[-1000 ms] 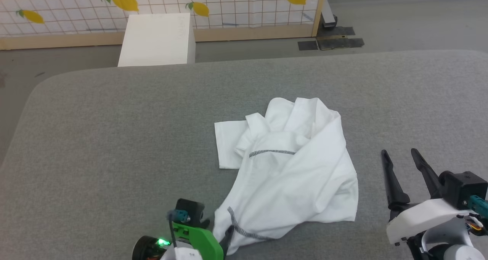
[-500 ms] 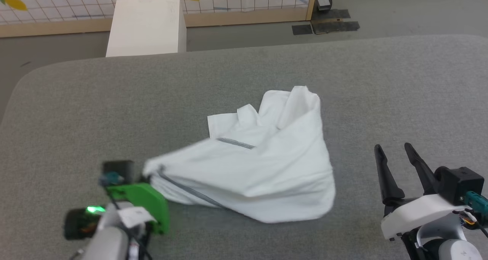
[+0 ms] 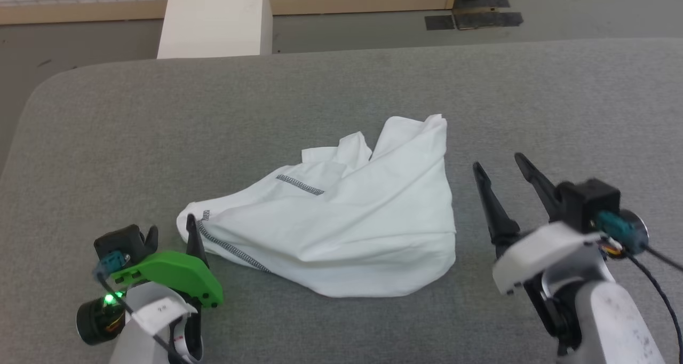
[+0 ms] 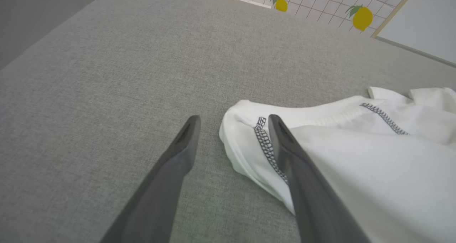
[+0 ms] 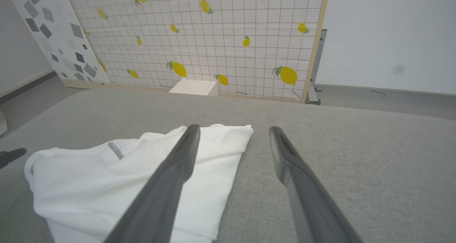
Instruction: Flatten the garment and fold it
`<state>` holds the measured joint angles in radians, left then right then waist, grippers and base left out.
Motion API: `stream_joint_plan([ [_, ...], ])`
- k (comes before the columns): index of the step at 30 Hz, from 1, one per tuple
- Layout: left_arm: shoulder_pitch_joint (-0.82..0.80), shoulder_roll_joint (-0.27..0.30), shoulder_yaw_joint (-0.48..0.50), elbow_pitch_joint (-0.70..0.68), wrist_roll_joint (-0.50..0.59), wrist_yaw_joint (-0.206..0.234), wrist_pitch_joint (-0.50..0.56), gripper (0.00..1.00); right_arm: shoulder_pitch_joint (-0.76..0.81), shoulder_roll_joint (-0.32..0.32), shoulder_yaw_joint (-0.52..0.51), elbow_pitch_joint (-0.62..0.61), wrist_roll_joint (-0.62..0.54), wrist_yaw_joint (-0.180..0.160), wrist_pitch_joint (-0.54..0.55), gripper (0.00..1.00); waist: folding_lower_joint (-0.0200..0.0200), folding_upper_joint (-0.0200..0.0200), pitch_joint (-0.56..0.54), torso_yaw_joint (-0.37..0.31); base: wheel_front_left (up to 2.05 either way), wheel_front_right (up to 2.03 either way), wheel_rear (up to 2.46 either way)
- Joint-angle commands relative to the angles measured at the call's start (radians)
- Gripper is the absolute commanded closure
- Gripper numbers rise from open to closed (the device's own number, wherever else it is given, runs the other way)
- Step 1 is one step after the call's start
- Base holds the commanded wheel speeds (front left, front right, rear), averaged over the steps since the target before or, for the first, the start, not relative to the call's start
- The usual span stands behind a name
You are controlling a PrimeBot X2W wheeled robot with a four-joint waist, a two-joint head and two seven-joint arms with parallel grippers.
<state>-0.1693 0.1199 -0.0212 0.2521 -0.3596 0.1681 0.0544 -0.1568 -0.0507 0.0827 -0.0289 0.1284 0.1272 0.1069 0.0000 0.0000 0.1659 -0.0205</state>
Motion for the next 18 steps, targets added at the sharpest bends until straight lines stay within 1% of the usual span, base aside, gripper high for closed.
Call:
stream_joint_plan([
  [1,0.005,-0.008,0.001,-0.008,-0.005,-0.010,-0.052,0.00,-0.038,0.000,0.005,0.021,-0.003,0.003,0.020,0.00,0.0000,0.0000,0.017,0.023,0.00,0.00,0.00],
  [3,0.002,-0.020,-0.010,-0.018,0.002,-0.026,-0.152,0.00,-0.089,0.000,0.001,0.068,-0.004,0.003,0.059,0.00,0.0000,0.0000,0.030,0.043,0.00,0.00,0.00],
  [5,-0.007,-0.030,-0.026,-0.024,0.016,-0.042,-0.252,0.00,-0.155,0.000,-0.025,0.136,0.009,0.003,0.104,0.00,0.0000,0.0000,0.046,0.066,0.00,0.00,0.00],
  [7,-0.018,-0.036,-0.037,-0.030,0.029,-0.053,-0.291,0.00,-0.210,0.000,-0.059,0.199,0.020,0.003,0.139,0.00,0.0000,0.0000,0.062,0.086,0.00,0.00,0.00],
  [11,-0.047,-0.050,-0.056,-0.058,0.056,-0.073,-0.314,0.00,-0.328,0.000,-0.112,0.355,0.040,0.003,0.236,0.00,0.0000,0.0000,0.098,0.130,0.00,0.00,0.00],
  [13,-0.056,-0.057,-0.056,-0.096,0.071,-0.082,-0.315,0.00,-0.382,0.000,-0.124,0.438,0.047,0.003,0.304,0.00,0.0000,0.0000,0.117,0.150,0.00,0.00,0.00],
  [15,-0.056,-0.062,-0.057,-0.115,0.079,-0.090,-0.316,0.00,-0.419,0.000,-0.120,0.503,0.038,0.003,0.376,0.00,0.0000,0.0000,0.132,0.164,0.00,0.00,0.00],
  [18,-0.054,-0.066,-0.057,-0.128,0.084,-0.098,-0.316,0.00,-0.455,0.000,-0.095,0.562,0.039,0.003,0.463,0.00,0.0000,0.0000,0.146,0.177,0.00,0.00,0.00],
])
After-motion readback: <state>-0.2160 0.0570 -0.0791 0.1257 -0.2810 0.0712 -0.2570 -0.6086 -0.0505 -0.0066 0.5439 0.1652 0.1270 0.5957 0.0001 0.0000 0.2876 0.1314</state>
